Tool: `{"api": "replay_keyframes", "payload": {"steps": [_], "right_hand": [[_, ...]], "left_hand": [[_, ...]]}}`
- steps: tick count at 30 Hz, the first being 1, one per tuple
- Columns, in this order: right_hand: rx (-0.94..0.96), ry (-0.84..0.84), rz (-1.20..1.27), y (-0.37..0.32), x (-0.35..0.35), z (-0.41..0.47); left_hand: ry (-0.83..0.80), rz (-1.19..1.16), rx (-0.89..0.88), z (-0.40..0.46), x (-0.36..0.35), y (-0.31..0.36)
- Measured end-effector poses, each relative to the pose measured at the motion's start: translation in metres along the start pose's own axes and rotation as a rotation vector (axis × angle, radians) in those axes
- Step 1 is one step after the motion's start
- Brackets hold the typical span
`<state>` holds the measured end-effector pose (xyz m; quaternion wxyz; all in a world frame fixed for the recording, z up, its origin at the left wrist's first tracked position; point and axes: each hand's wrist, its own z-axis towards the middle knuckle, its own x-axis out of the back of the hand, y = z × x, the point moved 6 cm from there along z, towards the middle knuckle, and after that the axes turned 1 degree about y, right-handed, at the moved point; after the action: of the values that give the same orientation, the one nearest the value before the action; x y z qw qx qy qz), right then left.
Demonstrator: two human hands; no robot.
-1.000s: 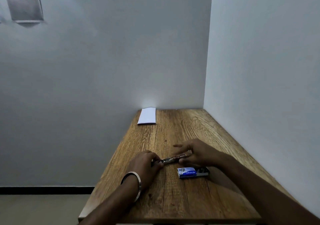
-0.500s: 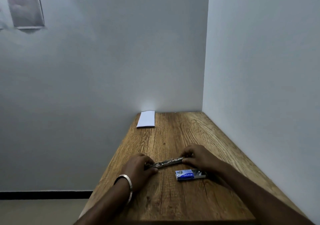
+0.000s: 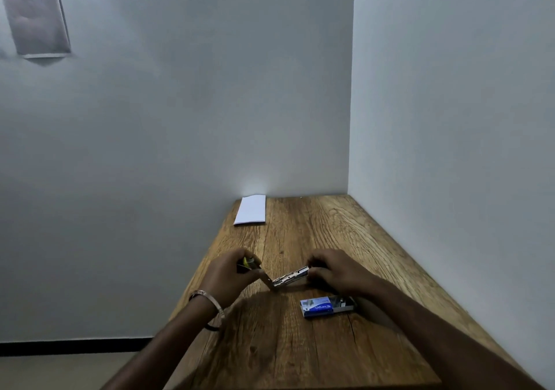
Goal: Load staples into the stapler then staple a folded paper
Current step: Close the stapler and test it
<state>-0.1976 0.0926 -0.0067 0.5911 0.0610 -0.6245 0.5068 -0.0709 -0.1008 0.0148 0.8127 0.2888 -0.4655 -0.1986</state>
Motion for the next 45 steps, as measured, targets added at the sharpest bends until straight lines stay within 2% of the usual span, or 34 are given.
{"api": "replay_keyframes", "payload": {"steps": [6, 11, 16, 19, 22, 28, 33, 38, 43, 45], "right_hand": [[-0.07, 0.038, 0.22, -0.003, 0.003, -0.001], [-0.118, 0.045, 0.398, -0.004, -0.002, -0.002], [-0.268, 0.113, 0.652, 0.002, -0.01, -0.002], [-0.37, 0.126, 0.762, 0.003, -0.013, -0.003], [-0.42, 0.151, 0.836, 0.001, -0.012, -0.005], [-0.419, 0.228, 0.985, -0.01, -0.02, -0.003], [-0.478, 0.283, 0.885, -0.02, -0.023, 0.003], [-0.572, 0.354, 1.144, -0.021, -0.028, 0.006], [-0.598, 0.26, 1.395, -0.023, -0.038, 0.011], [-0.565, 0.234, 1.423, -0.021, -0.038, 0.013]], "left_hand": [[0.062, -0.094, -0.012, 0.013, -0.02, 0.023], [0.074, 0.0, -0.011, 0.021, -0.044, 0.027], [0.115, -0.018, 0.035, 0.018, -0.057, 0.017], [0.032, 0.031, -0.005, 0.015, -0.066, 0.015], [0.018, 0.046, -0.04, 0.013, -0.066, 0.016], [0.113, 0.077, -0.142, 0.007, -0.059, 0.03], [0.155, 0.197, -0.254, 0.002, -0.06, 0.052], [0.23, 0.248, -0.3, 0.001, -0.06, 0.06], [0.216, 0.27, -0.336, 0.0, -0.065, 0.059], [0.222, 0.271, -0.355, -0.002, -0.066, 0.061]]}}
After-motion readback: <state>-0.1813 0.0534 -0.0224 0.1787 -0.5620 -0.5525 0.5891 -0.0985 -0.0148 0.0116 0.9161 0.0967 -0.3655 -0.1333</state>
